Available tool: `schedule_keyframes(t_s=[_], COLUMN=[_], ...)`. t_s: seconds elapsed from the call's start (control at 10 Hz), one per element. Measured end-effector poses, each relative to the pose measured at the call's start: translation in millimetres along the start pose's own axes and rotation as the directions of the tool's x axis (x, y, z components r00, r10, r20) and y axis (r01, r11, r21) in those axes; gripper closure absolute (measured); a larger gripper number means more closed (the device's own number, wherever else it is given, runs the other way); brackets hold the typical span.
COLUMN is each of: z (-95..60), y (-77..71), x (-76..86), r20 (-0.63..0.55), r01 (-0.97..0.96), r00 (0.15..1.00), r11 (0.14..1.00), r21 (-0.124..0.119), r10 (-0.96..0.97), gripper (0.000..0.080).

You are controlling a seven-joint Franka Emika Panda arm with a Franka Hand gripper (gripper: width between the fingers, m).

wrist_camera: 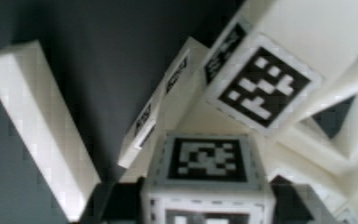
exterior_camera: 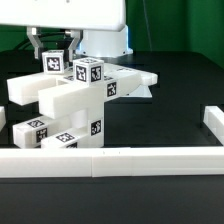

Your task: Assemble chair

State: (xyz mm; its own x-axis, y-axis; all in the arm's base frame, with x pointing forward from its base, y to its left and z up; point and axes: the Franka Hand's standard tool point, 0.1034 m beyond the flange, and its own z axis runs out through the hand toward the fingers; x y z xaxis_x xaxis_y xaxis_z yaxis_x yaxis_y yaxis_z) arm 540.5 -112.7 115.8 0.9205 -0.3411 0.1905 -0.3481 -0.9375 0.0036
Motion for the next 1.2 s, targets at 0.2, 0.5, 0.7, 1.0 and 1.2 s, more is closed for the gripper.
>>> schedule_keyframes(t_s=[0.2, 0.5, 0.7, 1.0, 1.2], z=[-0.4, -0.6, -0.6, -0.5, 0.2], y=[-0.9, 1.1, 1.5, 1.8, 1.9], x=[0.1, 0.4, 0.3, -0.3, -0.8], r20=[-0.031, -0.058, -0.055, -0.045, -0.045], r01=[-0.177, -0.389, -0.463, -0.609, -0.593], r00=[0.984, 0.919, 0.884, 0.791, 0.803], r11=[0.984, 0.921, 0.886, 0.792, 0.804], r21=[0.002, 0.026, 0.032, 0.043, 0.041], r10=[0.177, 0.39, 0.464, 0.611, 0.594], gripper=[0.0515, 0.0515, 0.0515, 0.0515, 0.0384])
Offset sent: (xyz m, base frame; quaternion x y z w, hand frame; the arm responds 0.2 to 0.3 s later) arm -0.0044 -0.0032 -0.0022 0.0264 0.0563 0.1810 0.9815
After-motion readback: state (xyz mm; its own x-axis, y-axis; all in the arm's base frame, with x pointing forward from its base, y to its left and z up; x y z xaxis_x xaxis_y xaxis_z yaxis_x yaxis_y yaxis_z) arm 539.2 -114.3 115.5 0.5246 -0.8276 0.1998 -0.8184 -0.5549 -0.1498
